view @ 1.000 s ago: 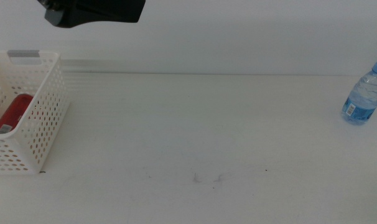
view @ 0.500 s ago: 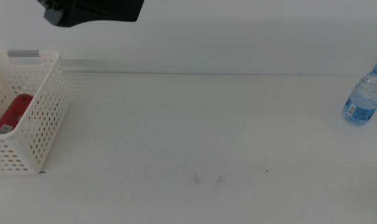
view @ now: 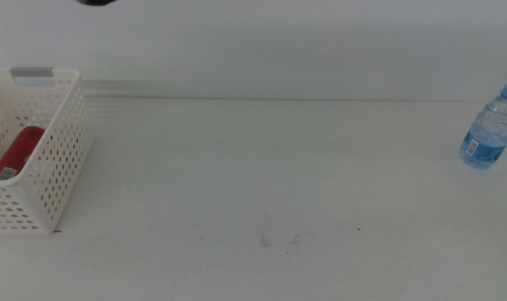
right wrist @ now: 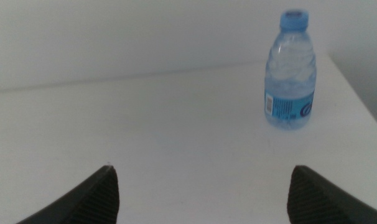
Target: Use arms to grab the bottles and put them into the dustbin to the left of the table.
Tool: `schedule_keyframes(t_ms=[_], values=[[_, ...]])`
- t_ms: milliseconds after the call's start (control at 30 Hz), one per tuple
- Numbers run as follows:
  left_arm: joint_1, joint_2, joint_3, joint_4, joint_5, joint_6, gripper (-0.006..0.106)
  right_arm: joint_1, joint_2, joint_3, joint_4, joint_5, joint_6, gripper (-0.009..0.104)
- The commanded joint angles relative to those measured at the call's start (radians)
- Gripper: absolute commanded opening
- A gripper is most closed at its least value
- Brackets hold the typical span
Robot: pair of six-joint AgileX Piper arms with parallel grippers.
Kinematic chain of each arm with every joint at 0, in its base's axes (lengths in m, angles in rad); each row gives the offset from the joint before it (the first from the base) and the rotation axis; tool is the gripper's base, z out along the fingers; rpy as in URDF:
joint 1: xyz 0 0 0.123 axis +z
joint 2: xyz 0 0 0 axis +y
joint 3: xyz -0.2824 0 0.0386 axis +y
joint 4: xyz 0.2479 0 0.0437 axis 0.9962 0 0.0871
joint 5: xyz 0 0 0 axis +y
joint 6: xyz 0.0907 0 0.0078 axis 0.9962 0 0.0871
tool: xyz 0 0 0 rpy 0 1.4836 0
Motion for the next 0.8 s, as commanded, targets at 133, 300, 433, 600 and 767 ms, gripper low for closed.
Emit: schedule_keyframes(t_ms=[133,300,433,600,767], values=[[-0.003,0.054,-0.026,-0.067,-0.002,-0.010,0.094,-0.005,0.235,-0.013,-0.010,-0.204,0.013,0.089],[-0.003,0.094,-0.063,-0.067,-0.013,-0.010,0.094,-0.005,0.417,-0.013,-0.010,-0.413,0.009,0.089],[-0.003,0.100,-0.073,-0.067,-0.051,-0.003,0.094,-0.005,0.510,-0.013,-0.014,-0.503,0.009,0.089],[-0.003,0.100,-0.073,-0.067,-0.070,-0.003,0.094,-0.005,0.608,-0.013,0.011,-0.608,-0.079,0.089],[-0.003,0.100,-0.073,-0.056,-0.072,-0.002,0.094,-0.005,0.731,-0.013,0.345,-0.768,-0.355,0.088]])
